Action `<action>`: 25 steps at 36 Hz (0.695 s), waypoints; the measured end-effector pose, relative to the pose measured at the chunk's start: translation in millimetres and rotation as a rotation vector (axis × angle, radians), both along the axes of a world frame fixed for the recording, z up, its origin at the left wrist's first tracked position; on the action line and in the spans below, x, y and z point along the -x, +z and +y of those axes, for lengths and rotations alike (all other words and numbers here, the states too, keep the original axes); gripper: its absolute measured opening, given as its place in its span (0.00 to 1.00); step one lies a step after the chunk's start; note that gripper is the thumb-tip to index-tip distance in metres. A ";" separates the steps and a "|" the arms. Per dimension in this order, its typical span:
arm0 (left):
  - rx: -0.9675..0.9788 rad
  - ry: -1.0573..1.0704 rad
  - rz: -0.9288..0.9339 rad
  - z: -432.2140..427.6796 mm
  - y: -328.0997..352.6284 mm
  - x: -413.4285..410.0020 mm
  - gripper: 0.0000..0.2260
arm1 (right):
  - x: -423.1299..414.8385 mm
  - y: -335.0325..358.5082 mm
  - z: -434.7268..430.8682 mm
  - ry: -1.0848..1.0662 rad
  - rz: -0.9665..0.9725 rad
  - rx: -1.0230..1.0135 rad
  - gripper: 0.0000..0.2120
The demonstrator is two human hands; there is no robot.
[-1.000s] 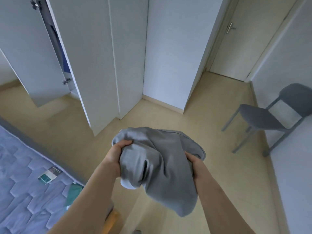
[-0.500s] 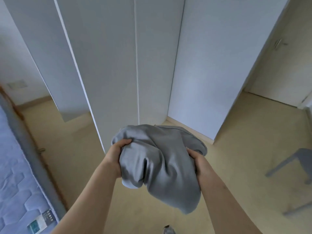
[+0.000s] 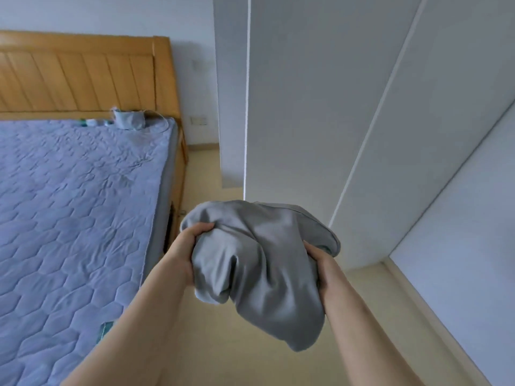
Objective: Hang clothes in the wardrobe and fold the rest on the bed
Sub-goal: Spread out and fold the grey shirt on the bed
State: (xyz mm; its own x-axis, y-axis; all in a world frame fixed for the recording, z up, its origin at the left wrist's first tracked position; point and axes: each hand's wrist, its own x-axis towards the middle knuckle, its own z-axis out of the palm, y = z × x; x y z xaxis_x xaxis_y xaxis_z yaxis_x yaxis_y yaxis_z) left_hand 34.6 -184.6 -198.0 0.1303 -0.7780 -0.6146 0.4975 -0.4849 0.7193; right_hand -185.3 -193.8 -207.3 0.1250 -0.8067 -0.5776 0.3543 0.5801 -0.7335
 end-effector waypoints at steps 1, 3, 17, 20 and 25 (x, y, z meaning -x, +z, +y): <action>0.003 0.041 0.000 -6.2 -1.2 -12.6 0.13 | -12.4 0.3 -12.8 0.043 -0.003 -0.003 0.11; 0.007 0.110 0.013 -18.1 -3.9 -38.1 0.15 | -39.0 -0.6 -37.3 0.117 0.000 -0.005 0.11; 0.065 0.307 0.073 -165.5 21.0 -234.6 0.09 | -255.9 29.0 -230.0 0.331 -0.008 0.030 0.10; 0.095 0.319 0.037 -206.9 34.3 -277.3 0.09 | -297.5 39.2 -272.2 0.334 -0.040 0.046 0.10; 0.097 0.320 0.014 -270.4 47.6 -324.1 0.10 | -344.8 43.7 -339.4 0.315 -0.061 0.060 0.09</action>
State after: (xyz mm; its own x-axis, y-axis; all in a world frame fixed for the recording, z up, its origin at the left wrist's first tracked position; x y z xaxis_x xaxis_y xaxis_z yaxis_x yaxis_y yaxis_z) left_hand 358.7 -455.0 -150.4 0.3697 -0.7541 -0.5428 0.6233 -0.2320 0.7468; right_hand 159.5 -533.2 -163.7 0.4064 -0.7553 -0.5141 0.2084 0.6245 -0.7527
